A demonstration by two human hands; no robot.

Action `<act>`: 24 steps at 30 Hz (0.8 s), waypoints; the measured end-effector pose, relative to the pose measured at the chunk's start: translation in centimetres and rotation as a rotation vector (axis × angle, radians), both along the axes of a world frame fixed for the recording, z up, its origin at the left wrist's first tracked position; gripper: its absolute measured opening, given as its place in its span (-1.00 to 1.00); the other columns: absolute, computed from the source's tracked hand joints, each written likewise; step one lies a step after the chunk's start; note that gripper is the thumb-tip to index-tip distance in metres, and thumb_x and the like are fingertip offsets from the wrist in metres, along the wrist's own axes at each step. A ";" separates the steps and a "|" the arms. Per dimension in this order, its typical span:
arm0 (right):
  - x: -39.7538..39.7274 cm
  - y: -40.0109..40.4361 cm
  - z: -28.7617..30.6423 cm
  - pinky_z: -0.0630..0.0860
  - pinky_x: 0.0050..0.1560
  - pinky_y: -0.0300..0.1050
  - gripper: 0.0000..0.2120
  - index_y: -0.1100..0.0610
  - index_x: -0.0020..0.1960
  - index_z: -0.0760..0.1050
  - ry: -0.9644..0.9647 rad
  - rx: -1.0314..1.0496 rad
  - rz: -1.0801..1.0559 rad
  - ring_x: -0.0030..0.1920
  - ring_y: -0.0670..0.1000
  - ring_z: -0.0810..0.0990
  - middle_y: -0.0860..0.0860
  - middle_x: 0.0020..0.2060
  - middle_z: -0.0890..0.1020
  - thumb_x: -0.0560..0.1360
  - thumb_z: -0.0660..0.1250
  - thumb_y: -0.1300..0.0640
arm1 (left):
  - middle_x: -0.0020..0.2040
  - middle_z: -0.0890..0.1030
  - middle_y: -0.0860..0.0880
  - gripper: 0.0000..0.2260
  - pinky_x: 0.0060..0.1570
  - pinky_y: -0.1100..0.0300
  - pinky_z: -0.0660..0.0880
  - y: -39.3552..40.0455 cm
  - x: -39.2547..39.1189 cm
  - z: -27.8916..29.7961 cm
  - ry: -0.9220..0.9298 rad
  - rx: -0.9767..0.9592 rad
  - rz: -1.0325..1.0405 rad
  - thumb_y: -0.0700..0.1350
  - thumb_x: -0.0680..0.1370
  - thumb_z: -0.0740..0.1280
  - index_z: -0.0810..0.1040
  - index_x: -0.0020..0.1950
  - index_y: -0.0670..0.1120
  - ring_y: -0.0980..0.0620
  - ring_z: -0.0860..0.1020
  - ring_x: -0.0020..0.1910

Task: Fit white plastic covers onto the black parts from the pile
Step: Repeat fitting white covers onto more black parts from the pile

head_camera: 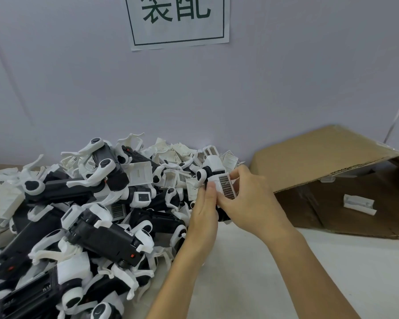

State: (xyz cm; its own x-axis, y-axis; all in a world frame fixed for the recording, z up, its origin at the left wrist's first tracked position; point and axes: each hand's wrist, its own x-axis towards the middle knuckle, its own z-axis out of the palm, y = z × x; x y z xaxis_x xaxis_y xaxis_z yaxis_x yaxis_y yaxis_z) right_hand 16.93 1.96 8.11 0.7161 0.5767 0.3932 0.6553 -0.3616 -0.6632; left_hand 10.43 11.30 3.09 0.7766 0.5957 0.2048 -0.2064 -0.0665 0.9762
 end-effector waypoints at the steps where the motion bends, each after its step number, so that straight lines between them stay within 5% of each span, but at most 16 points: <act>1: 0.0 0.0 0.0 0.64 -0.12 0.00 -0.59 0.00 0.09 0.40 -0.007 -0.002 0.011 -0.14 -0.07 0.64 -0.09 -0.11 0.62 0.45 0.38 -0.26 | 0.05 0.67 0.28 -0.63 -0.01 0.42 0.44 -0.1 -0.1 0.1 -0.008 0.005 0.006 0.26 0.62 0.06 0.54 0.22 0.14 0.40 0.57 0.08; 5: 0.7 -0.8 0.4 0.59 -0.16 -0.19 -0.69 -0.06 0.10 0.46 0.077 -0.017 0.189 -0.18 -0.16 0.64 -0.16 -0.13 0.64 0.45 0.45 -0.14 | -0.06 0.73 0.09 -0.69 -0.22 0.40 0.52 0.0 -0.3 0.8 -0.081 -0.064 0.066 0.13 0.62 0.22 0.59 0.17 -0.04 0.20 0.68 -0.08; 8: 1.7 -1.8 0.6 0.60 0.04 -0.15 -0.89 -0.04 0.08 0.63 0.232 0.051 0.308 -0.06 -0.17 0.67 -0.10 -0.08 0.71 0.57 0.39 0.04 | -0.20 0.72 0.07 -0.74 -0.37 0.42 0.47 -0.1 -0.5 1.2 -0.083 -0.087 0.076 0.01 0.65 0.24 0.61 0.11 -0.13 0.20 0.66 -0.24; 13: 1.8 -2.0 0.5 0.54 -0.20 -0.41 -0.71 0.12 0.02 0.69 0.492 0.198 0.398 -0.21 -0.25 0.67 -0.12 -0.18 0.74 0.63 0.25 -0.02 | -0.24 0.70 0.00 -0.76 -0.32 0.41 0.46 -0.3 -0.7 1.2 -0.109 -0.016 0.029 -0.05 0.65 0.24 0.63 0.02 -0.16 0.17 0.64 -0.28; 19: 1.9 -1.1 -0.4 0.62 -0.09 -0.24 -0.78 0.17 0.13 0.66 0.695 0.325 0.435 0.02 0.00 0.72 0.05 -0.02 0.74 0.63 0.28 0.11 | -0.02 0.73 -0.11 -0.76 -0.03 0.19 0.61 -0.4 -0.8 1.1 -0.138 0.002 -0.022 -0.03 0.60 0.26 0.65 0.13 -0.08 -0.04 0.69 0.01; 21: 1.8 -0.9 -0.6 0.63 -0.07 -0.20 -0.77 0.20 0.14 0.66 0.747 0.400 0.450 0.04 0.06 0.72 0.10 0.00 0.74 0.58 0.33 0.11 | -0.04 0.73 -0.15 -0.77 -0.11 0.20 0.61 -0.2 -0.8 1.0 -0.144 -0.024 -0.016 -0.07 0.62 0.24 0.65 0.12 -0.12 -0.10 0.69 -0.01; 24: 1.8 -0.7 -1.1 0.63 0.08 -0.07 -0.64 0.21 0.17 0.64 0.756 0.413 0.480 0.09 0.08 0.71 0.11 0.03 0.73 0.47 0.38 0.02 | -0.05 0.70 -0.27 -0.53 -0.15 0.11 0.63 -0.3 -0.8 1.3 -0.127 -0.128 0.000 0.14 0.53 0.24 0.65 0.13 -0.23 -0.23 0.69 -0.04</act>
